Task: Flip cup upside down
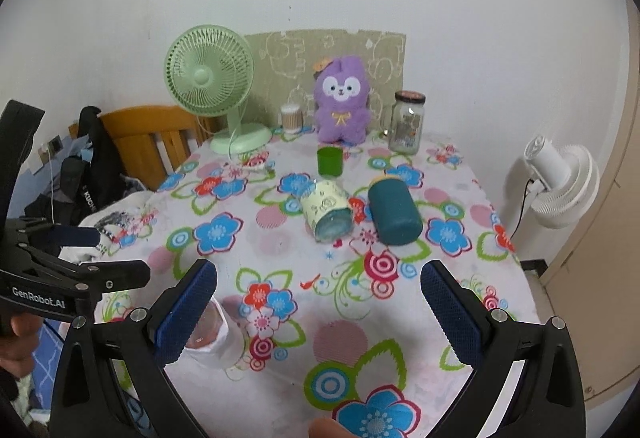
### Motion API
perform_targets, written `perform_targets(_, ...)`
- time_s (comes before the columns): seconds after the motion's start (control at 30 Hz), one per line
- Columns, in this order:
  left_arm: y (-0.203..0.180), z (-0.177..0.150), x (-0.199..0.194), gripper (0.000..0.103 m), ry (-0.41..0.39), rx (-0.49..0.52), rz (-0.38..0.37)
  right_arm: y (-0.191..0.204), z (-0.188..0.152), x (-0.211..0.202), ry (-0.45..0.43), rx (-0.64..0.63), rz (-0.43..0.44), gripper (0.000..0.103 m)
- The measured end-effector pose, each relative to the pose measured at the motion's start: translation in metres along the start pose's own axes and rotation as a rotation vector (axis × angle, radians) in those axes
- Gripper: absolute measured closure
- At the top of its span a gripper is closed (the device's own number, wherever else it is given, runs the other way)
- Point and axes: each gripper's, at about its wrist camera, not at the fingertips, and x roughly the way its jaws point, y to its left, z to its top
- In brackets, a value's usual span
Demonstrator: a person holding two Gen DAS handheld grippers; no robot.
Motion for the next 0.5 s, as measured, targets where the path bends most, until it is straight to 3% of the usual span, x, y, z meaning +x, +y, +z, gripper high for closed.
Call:
perform_targets(0.3,0.009,0.004,-0.020,0.000,-0.154,-0.058,0.001,0.019,0.018,-0.014,-0.061,-0.018,0.008,0.000)
perform_targets(0.5,0.015,0.004,-0.044,0.000,-0.329,-0.097,0.086,0.031,0.029,-0.030,-0.137,-0.023,-0.024,0.000)
